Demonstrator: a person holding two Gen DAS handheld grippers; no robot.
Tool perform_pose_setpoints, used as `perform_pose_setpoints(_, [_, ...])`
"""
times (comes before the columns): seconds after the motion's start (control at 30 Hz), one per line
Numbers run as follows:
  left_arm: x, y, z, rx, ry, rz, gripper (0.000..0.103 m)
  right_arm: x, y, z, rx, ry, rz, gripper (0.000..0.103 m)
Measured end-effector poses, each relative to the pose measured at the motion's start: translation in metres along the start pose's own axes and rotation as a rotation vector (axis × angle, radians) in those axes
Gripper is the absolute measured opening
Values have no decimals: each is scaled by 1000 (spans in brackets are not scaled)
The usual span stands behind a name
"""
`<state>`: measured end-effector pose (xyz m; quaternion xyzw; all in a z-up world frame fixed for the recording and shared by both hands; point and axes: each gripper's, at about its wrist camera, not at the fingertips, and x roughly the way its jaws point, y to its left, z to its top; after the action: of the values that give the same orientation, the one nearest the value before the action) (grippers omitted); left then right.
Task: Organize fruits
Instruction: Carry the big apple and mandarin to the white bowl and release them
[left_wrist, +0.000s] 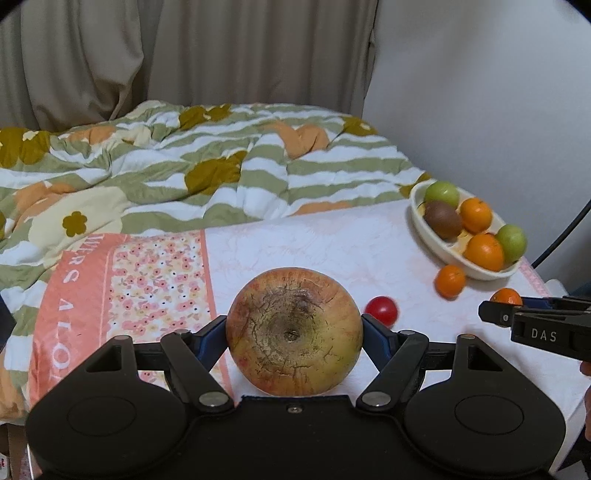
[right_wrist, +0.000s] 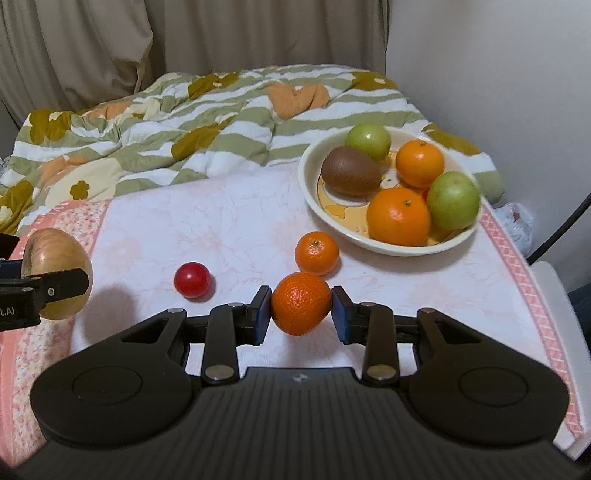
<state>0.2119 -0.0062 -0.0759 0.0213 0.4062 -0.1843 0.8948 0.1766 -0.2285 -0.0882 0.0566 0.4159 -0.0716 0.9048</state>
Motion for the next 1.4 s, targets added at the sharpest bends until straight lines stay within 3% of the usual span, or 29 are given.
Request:
perform_pose_setpoints(0.27, [-36,-32,0,-4,-62,-1,79,-46,-23,0,-2,-42,28,50])
perform_pose_setpoints(0.67, [-64,-117,15,-77,-152,74,79,-79,-115,21,-50,-93,110,50])
perform_pose_setpoints(1.0, [-41,-183,36,-150,-193,125,79,-67,-191,53,-130,-133,154,50])
perform_pose_setpoints(1.4, [28,-217,72,-167,-165,120,79,-17,-231,87,-115,-119,159,50])
